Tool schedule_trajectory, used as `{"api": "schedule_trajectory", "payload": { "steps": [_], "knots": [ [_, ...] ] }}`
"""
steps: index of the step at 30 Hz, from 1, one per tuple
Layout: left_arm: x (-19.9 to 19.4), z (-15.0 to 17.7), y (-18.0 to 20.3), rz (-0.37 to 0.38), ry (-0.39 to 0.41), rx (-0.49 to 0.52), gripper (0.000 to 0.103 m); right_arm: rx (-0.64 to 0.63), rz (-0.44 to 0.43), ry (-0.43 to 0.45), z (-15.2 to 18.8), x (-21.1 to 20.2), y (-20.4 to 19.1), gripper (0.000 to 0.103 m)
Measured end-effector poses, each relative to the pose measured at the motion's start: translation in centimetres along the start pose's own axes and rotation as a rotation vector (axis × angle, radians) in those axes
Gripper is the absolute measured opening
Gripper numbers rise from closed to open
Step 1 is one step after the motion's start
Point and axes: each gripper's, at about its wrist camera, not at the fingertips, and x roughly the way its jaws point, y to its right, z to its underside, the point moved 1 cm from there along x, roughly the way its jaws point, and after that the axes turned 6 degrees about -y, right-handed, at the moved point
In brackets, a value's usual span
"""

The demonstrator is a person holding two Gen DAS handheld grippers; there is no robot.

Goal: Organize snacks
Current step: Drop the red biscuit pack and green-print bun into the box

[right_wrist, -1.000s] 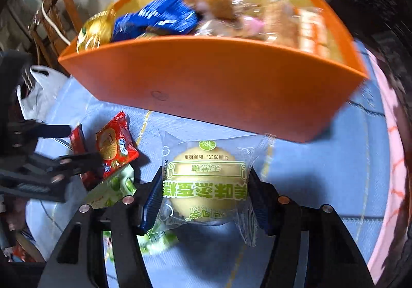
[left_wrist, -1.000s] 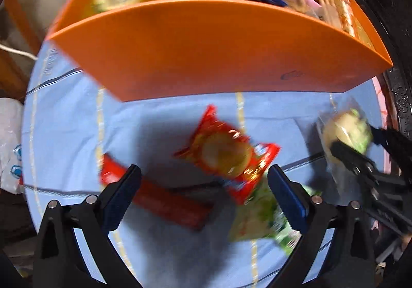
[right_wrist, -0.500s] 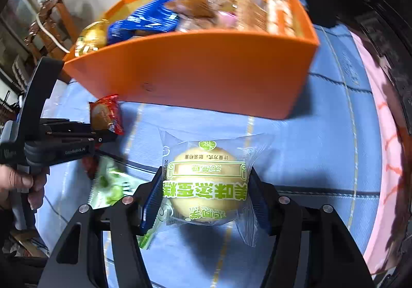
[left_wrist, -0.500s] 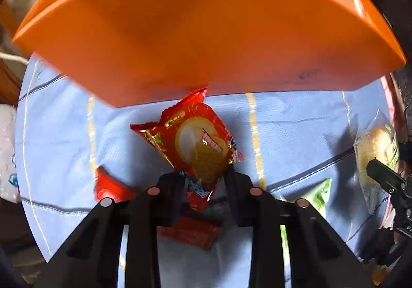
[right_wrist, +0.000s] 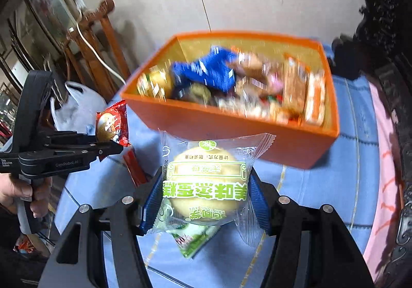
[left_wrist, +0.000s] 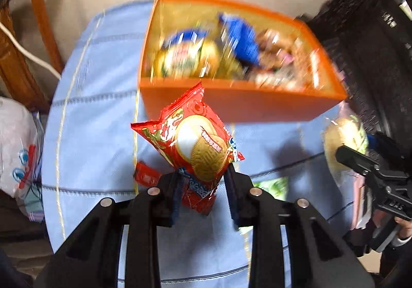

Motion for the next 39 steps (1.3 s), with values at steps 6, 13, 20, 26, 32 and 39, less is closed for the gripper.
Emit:
{"api": "schedule_trajectory", "payload": {
  "steps": [6,13,20,26,32,39],
  "knots": [
    [-5.0,-5.0,2.4,0.024,0.108,0.033,0.029,0.056,0.030,0.106,-2.9,-2.9,2.0,0.062],
    [-4.3,-10.6,4.2,0.040,0.135,0.057,0.029,0.100,0.067,0.178,-7.9,-3.0,4.3,0.062],
    [-1.9,-14.8,5.1,0.049,0.123,0.066,0.030,0.113,0.082,0.180,-11.5,-0.4,5.2,0.063],
    [0.5,-16.1,5.0,-0.048,0.153,0.028,0.097,0.215,0.141,0.218,-12.3,1.0,6.2,0.079],
    [0.9,-14.0,3.1,-0.055,0.113,-0.004,0.098,0.202,0.106,0.187,-9.7,1.3,6.2,0.083],
    [0.8,-7.8,-1.0,-0.070,0.053,-0.091,0.098,0.010,0.009,0.028,-2.4,3.0,1.4,0.094]
  ]
}}
